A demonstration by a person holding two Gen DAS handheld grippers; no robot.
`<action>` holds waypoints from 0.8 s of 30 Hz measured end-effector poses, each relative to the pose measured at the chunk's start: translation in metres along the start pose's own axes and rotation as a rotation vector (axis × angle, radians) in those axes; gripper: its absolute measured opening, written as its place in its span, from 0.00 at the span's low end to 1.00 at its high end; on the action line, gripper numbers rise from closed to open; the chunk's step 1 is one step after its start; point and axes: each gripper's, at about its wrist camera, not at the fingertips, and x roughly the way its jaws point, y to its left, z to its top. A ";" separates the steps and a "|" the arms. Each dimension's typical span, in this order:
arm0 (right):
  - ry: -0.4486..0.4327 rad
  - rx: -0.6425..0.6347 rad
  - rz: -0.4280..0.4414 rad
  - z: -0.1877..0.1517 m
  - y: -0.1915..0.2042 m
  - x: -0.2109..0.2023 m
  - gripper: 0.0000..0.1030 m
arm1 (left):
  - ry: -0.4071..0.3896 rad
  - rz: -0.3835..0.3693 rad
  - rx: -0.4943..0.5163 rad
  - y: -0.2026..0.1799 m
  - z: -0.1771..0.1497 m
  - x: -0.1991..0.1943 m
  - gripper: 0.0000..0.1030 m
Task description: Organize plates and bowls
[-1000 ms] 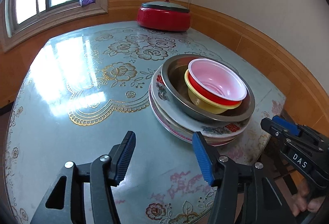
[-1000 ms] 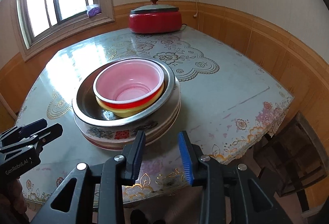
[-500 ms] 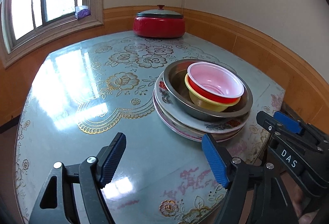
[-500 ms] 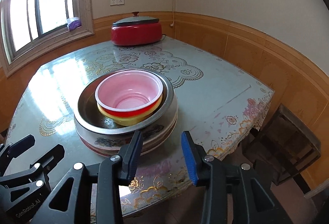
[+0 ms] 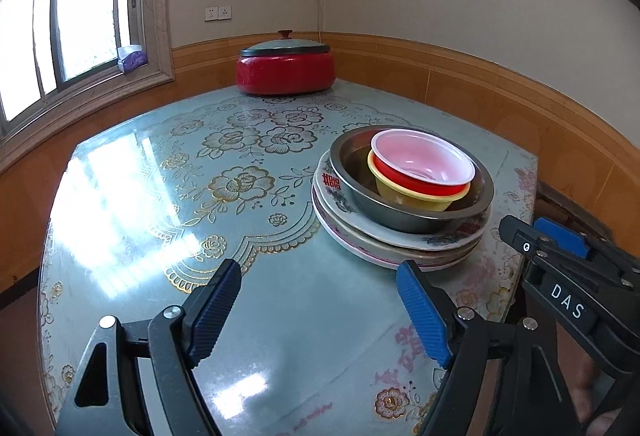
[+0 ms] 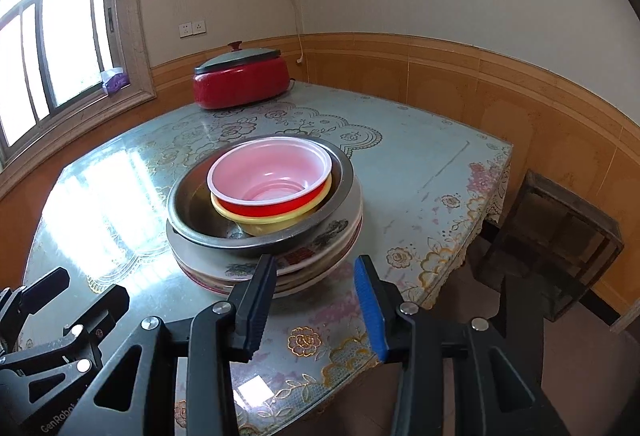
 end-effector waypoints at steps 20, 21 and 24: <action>0.016 -0.015 -0.052 0.008 0.010 0.010 0.40 | 0.021 -0.026 0.009 0.008 0.005 0.015 0.85; 0.013 -0.020 -0.049 0.009 0.013 0.010 0.40 | 0.016 -0.025 0.006 0.009 0.006 0.014 0.85; 0.010 -0.032 -0.041 0.011 0.016 0.011 0.40 | 0.011 -0.019 -0.001 0.011 0.007 0.015 0.85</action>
